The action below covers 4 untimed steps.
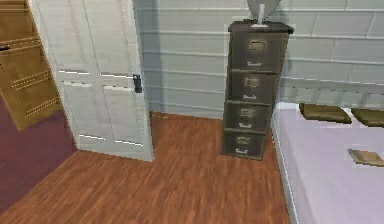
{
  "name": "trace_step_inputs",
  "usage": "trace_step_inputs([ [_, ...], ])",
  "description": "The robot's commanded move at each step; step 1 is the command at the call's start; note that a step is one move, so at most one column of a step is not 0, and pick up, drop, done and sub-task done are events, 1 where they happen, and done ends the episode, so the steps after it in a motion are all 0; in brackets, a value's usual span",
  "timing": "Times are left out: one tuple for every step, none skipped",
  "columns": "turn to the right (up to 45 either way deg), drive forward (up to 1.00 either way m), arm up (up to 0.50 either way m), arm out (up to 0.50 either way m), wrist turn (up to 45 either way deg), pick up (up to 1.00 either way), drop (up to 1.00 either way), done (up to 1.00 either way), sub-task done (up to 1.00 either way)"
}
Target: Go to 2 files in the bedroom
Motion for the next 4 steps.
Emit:
trace_step_inputs([
  [-3.0,0.00,0.00,0.00,0.0,0.00,0.00,0.00,0.00],
  [0.0,1.00,0.00,0.00,0.0,0.00,0.00,0.00,0.00],
  [9.0,0.00,0.00,0.00,0.0,0.00,0.00,0.00,0.00],
  [0.0,0.10,0.00,0.00,0.0,0.00,0.00,0.00,0.00],
])
